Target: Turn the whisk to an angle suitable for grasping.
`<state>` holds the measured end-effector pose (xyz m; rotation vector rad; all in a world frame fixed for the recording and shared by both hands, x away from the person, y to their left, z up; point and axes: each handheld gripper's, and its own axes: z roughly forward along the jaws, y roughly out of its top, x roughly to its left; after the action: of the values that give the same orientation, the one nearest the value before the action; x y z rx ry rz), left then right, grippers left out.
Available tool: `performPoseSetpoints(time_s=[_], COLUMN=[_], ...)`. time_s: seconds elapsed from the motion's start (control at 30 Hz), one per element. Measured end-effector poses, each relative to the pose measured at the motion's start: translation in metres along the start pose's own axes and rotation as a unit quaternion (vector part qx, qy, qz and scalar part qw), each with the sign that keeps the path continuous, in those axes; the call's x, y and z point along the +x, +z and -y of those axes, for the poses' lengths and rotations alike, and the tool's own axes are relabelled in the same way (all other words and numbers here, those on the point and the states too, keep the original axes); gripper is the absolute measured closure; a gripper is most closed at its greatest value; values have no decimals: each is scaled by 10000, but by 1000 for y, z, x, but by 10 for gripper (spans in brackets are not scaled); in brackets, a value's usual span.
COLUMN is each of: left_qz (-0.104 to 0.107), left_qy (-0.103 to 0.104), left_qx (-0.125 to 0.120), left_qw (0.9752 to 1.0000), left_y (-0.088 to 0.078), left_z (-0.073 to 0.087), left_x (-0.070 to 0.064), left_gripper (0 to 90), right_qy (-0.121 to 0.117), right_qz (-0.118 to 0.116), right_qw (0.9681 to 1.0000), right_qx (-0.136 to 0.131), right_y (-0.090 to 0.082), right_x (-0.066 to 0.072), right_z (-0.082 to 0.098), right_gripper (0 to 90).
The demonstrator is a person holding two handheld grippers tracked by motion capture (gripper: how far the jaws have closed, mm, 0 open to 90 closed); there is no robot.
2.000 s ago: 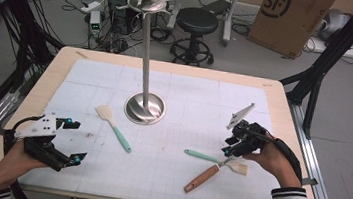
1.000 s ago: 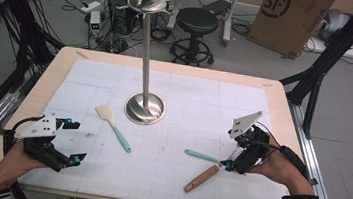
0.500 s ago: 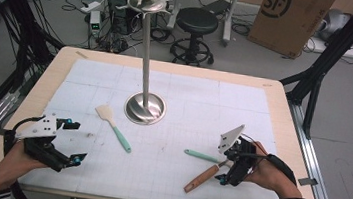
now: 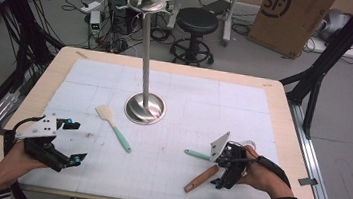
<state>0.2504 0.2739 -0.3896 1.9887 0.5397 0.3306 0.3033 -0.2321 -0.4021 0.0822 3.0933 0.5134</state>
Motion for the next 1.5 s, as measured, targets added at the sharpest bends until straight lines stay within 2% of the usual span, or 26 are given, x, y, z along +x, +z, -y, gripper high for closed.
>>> performPoseSetpoints(time_s=[0.07, 0.17, 0.2, 0.27, 0.37, 0.5, 0.67, 0.9, 1.07, 1.17, 1.3, 1.5], left_qz=[3, 2, 3, -2, 17, 13, 13, 15, 22, 27, 25, 26], left_qy=[-2, -4, -4, -2, 0, 10, -4, -14, -28, -8, -9, -14], left_qx=[0, -4, -4, 9, 16, 25, 25, 18, 17, 28, 26, 18], left_qw=[10000, 10000, 10000, 10000, 10000, 10000, 10000, 10000, 10000, 10000, 10000, 10000], left_y=[0, 0, 0, 0, 1, 0, 1, 1, 2, 2, 2, 2], left_z=[0, 0, 0, 0, 0, 0, 0, 0, 0, 0, 0, 0], left_x=[0, 0, 0, 0, 0, 0, 0, 0, 0, 0, 0, 0], left_gripper=[19, 19, 19, 19, 19, 19, 18, 19, 19, 19, 19, 19], right_qy=[-33, -139, -139, -227, -318, -469, -520, -689, -753, -823, -870, -968], right_qz=[-37, -37, -37, -26, 1, 64, 64, 209, 197, 271, 211, 314], right_qw=[10000, 9998, 9998, 9995, 9991, 9982, 9979, 9965, 9959, 9949, 9944, 9932], right_qx=[42, 139, 139, 195, 264, 374, 393, 430, 462, 522, 568, 571], right_y=[1, 5, 5, 6, 7, 10, 10, 9, 10, 9, 9, 8], right_x=[0, -1, -1, -1, -1, 0, -2, -4, -6, -6, -9, -11], right_z=[-1, -2, -2, -2, -4, -8, -9, -10, -12, -15, -20, -21], right_gripper=[231, 332, 332, 398, 444, 468, 493, 555, 576, 610, 654, 688])
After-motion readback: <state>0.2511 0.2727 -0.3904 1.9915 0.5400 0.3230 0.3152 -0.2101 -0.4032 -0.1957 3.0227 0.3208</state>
